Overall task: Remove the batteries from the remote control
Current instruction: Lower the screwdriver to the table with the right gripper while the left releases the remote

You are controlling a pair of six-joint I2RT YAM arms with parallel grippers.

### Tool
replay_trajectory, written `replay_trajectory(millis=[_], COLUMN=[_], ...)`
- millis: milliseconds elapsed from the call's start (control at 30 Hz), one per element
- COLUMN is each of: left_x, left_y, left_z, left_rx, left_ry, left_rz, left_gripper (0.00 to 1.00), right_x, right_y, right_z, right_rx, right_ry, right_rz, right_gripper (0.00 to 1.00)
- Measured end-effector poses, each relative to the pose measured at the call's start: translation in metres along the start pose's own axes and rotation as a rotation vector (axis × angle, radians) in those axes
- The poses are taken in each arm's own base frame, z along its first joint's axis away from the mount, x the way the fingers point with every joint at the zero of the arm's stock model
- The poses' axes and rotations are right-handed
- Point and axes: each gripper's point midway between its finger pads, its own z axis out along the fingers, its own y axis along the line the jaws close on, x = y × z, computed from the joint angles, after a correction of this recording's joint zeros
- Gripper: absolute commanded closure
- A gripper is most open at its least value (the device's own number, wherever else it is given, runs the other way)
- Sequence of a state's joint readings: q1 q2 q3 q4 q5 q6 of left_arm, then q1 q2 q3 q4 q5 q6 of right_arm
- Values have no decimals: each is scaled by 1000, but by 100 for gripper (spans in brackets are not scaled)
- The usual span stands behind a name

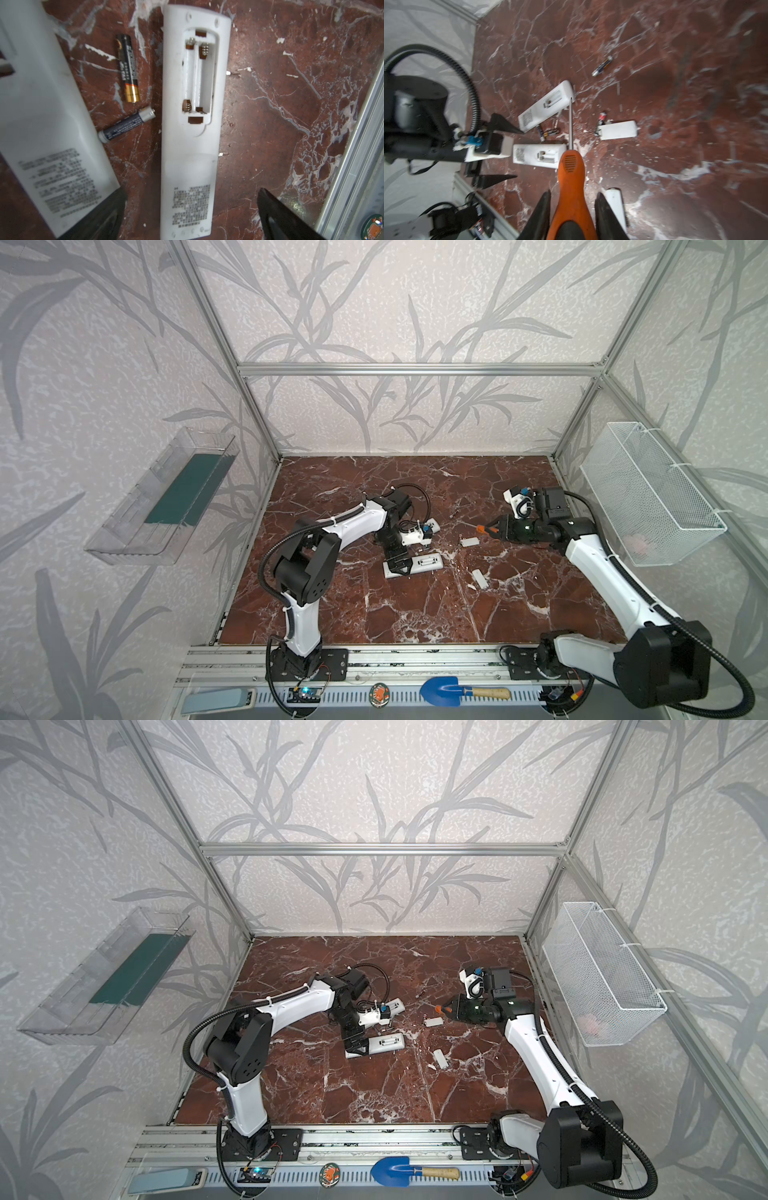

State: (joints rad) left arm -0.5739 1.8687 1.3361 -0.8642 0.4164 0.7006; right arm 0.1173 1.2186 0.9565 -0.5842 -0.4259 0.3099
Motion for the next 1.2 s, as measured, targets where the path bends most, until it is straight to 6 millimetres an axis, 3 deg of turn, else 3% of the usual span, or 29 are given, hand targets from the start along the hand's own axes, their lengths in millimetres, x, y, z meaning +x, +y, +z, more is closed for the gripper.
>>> replay_trajectory(millis=[167, 300, 500, 633, 1033, 1200], left_x=[-12, -13, 10, 22, 40, 49], left_y=[5, 23, 59, 66, 88, 93], left_z=[-28, -59, -102, -107, -111, -111], left_rx=[-83, -193, -394, -461, -519, -527], left_ry=[-104, -248, -452, -500, -553, -555], left_rz=[-52, -169, -396, -458, -576, -606], left_gripper=[1, 1, 1, 1, 1, 1], right_x=[-8, -3, 5, 8, 41, 42], right_y=[-44, -73, -88, -90, -104, -103], right_z=[8, 25, 36, 39, 69, 71], right_rx=[223, 345, 400, 403, 387, 378], right_ry=[-24, 34, 88, 106, 268, 278], right_rz=[-18, -24, -30, -26, 33, 41], right_gripper=[100, 97, 86, 85, 67, 53])
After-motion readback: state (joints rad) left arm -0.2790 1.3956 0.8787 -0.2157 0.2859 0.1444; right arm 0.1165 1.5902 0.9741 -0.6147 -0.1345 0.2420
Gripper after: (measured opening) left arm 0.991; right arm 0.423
